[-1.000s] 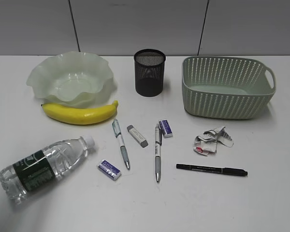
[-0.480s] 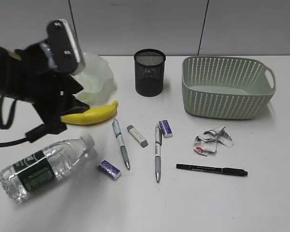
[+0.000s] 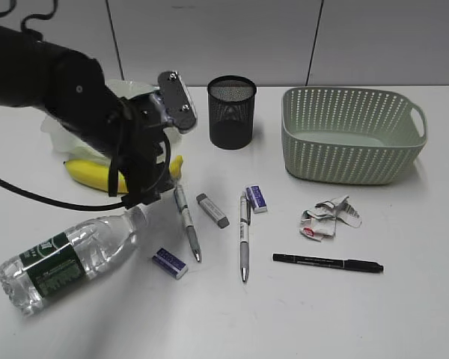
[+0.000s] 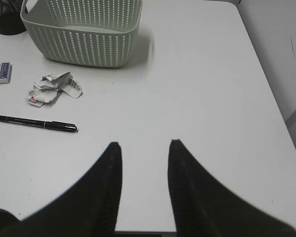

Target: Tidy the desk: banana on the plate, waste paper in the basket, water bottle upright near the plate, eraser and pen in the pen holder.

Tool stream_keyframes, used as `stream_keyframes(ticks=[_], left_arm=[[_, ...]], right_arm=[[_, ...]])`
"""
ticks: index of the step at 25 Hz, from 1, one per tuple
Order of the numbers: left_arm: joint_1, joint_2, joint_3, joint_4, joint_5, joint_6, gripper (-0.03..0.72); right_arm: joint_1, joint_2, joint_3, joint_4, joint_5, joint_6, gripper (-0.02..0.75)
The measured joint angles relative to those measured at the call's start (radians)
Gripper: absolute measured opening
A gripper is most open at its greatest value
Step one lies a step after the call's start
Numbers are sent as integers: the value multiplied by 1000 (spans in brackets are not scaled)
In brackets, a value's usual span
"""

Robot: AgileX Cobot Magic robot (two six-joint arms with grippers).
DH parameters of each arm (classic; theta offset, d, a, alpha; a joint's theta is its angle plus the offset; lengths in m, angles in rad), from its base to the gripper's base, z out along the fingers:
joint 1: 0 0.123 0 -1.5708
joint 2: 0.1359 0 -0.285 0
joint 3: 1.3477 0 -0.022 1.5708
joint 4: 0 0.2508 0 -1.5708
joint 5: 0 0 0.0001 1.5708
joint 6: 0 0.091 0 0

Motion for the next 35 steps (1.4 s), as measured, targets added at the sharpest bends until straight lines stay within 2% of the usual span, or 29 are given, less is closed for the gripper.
stream_keyframes(ticks=[3, 5, 7, 16, 23, 35], left_arm=[[-3, 48, -58, 227, 96, -235, 485], [-3, 68, -75, 336, 133, -310, 486], [-2, 77, -79, 382, 143, -340, 486], [-3, 155, -80, 420, 93, -354, 486], [-3, 185, -82, 442, -13, -355, 486], [-7, 210, -196, 437, 62, -356, 465]], right_arm=[[0, 0, 0, 0, 0, 0, 268], [0, 0, 0, 0, 0, -1, 268], [0, 0, 0, -1, 0, -1, 268], [0, 0, 0, -5, 0, -1, 268], [0, 0, 0, -5, 0, -3, 268], [0, 0, 0, -6, 0, -4, 268]])
